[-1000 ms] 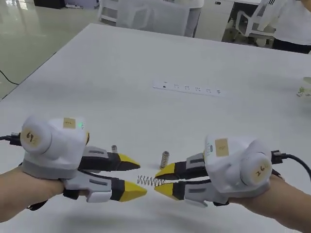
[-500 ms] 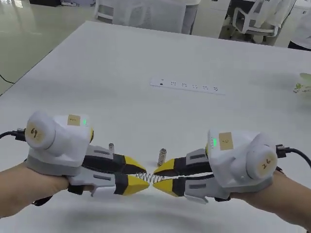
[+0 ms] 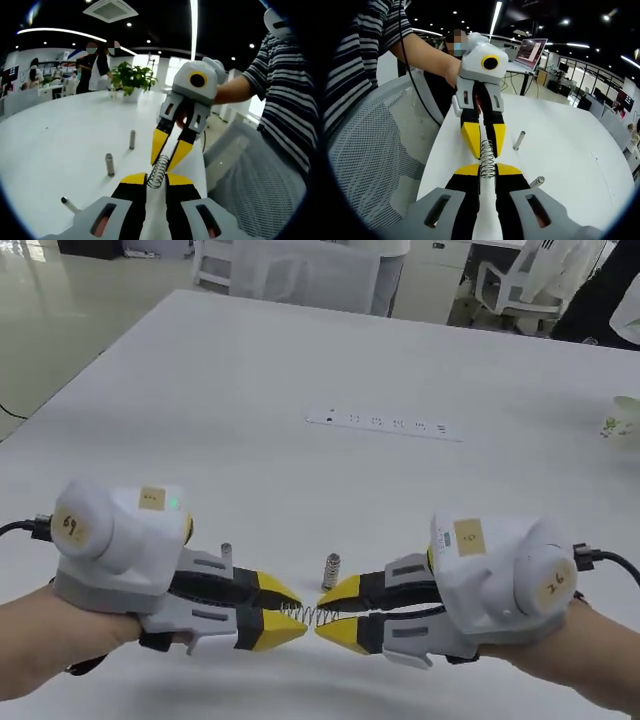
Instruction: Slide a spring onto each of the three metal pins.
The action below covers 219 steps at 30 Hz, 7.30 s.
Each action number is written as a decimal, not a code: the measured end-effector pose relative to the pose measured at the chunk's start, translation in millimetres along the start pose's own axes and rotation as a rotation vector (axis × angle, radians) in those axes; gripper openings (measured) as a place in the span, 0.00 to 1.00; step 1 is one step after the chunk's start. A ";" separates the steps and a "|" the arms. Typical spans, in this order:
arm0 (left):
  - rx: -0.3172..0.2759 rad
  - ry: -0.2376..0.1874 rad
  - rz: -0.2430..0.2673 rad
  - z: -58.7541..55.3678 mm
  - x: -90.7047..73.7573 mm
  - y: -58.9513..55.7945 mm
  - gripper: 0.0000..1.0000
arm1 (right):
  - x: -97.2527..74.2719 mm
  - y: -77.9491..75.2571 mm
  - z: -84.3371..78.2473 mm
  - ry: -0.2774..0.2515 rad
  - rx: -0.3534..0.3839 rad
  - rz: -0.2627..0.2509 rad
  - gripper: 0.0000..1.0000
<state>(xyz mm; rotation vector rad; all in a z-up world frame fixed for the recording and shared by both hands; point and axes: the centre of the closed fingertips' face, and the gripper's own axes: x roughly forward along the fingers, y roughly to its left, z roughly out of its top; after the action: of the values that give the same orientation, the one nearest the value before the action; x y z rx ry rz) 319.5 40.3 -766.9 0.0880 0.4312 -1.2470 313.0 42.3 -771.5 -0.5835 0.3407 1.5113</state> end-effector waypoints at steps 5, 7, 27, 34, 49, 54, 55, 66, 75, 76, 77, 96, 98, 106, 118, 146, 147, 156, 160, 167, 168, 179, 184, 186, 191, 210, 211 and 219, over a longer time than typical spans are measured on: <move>0.015 -0.002 -0.008 0.5 0.5 -2.5 0.05 | -0.4 0.8 -1.5 0.005 -0.001 0.012 0.07; 0.018 -0.002 -0.014 0.5 0.2 -3.6 0.04 | -0.8 1.4 -1.7 0.006 -0.001 0.019 0.08; 0.040 -0.002 -0.055 3.4 -0.1 -10.9 0.02 | -8.9 3.8 -12.3 0.019 0.053 0.008 0.10; 0.045 0.004 -0.059 4.1 0.9 -11.5 0.02 | -9.4 3.9 -11.4 0.015 0.066 0.012 0.08; 0.041 0.013 -0.053 0.9 1.6 -8.4 0.03 | -15.5 -0.5 -1.1 -0.004 0.025 -0.001 0.07; 0.044 0.021 -0.049 -1.4 2.1 -8.3 0.02 | -17.8 -0.8 8.2 -0.021 0.013 0.005 0.07; 0.044 0.023 -0.049 -1.6 2.1 -8.3 0.02 | -17.7 -0.6 9.0 -0.021 0.007 0.006 0.07; 0.061 0.042 -0.039 -4.7 3.2 -7.6 0.02 | -15.2 -0.1 29.6 -0.065 -0.007 0.021 0.07; 0.073 0.044 -0.041 -2.1 7.7 -8.6 0.02 | -9.4 -0.9 46.2 -0.106 -0.022 0.013 0.07; 0.074 0.044 -0.041 -1.4 8.1 -8.7 0.02 | -9.1 -1.0 47.3 -0.108 -0.028 0.010 0.07; 0.075 0.043 -0.041 -0.8 8.3 -8.7 0.02 | -8.5 -1.6 49.0 -0.110 -0.038 0.004 0.07; 0.042 0.051 -0.019 -3.3 3.5 -6.4 0.03 | -0.9 -1.5 53.5 -0.116 -0.069 -0.012 0.07; 0.039 0.049 -0.017 -3.2 2.7 -6.1 0.03 | -0.7 -2.0 54.2 -0.116 -0.070 -0.012 0.07; 0.026 0.031 -0.011 1.1 3.5 -5.6 0.04 | -1.6 -3.8 54.8 -0.107 -0.079 -0.010 0.07; 0.006 0.034 0.012 -1.2 -0.1 0.1 0.13 | -2.7 -6.8 50.8 -0.095 -0.079 -0.017 0.07; -0.081 -0.013 0.186 -15.1 -59.6 23.8 0.33 | 4.8 -17.8 52.5 -0.082 -0.089 -0.062 0.07; -0.084 -0.013 0.193 -15.8 -61.9 24.5 0.34 | 5.6 -17.7 53.1 -0.083 -0.089 -0.060 0.07; -0.105 -0.021 0.264 -20.4 -83.8 31.5 0.46 | 12.9 -18.8 56.3 -0.081 -0.102 -0.053 0.07; -0.112 -0.029 0.288 -21.4 -90.1 35.5 0.50 | 13.2 -20.0 55.1 -0.074 -0.107 -0.056 0.07; -0.132 -0.029 0.328 -26.4 -95.7 43.1 0.65 | 11.7 -25.9 52.1 -0.066 -0.103 -0.074 0.07; -0.136 -0.033 0.333 -26.6 -96.1 43.9 0.67 | 11.7 -26.7 52.1 -0.065 -0.102 -0.076 0.07; -0.150 -0.055 0.370 -28.3 -99.5 50.3 0.85 | 13.9 -29.6 49.8 -0.063 -0.103 -0.081 0.07; -0.161 -0.065 0.392 -30.4 -102.2 53.1 0.95 | 17.0 -31.1 50.2 -0.066 -0.099 -0.085 0.07; -0.163 -0.067 0.403 -32.7 -103.9 54.6 0.98 | 18.3 -32.3 51.5 -0.071 -0.098 -0.089 0.07; -0.164 -0.072 0.411 -34.3 -105.3 55.8 0.98 | 24.7 -36.1 54.9 -0.079 -0.096 -0.094 0.07; -0.158 -0.080 0.412 -30.8 -104.2 56.4 0.98 | 63.1 -83.2 75.2 -0.093 -0.084 -0.167 0.07; -0.159 -0.080 0.412 -31.0 -104.4 56.6 0.98 | 64.6 -84.5 75.7 -0.096 -0.078 -0.167 0.07; -0.162 -0.081 0.412 -31.8 -104.2 56.8 0.98 | 79.8 -90.6 75.6 -0.086 -0.063 -0.166 0.07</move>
<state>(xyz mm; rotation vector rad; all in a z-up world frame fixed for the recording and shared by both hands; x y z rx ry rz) 337.9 161.8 -767.7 -0.0127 0.4175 -0.8053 395.7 154.1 -740.4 -0.5809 0.1744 1.3863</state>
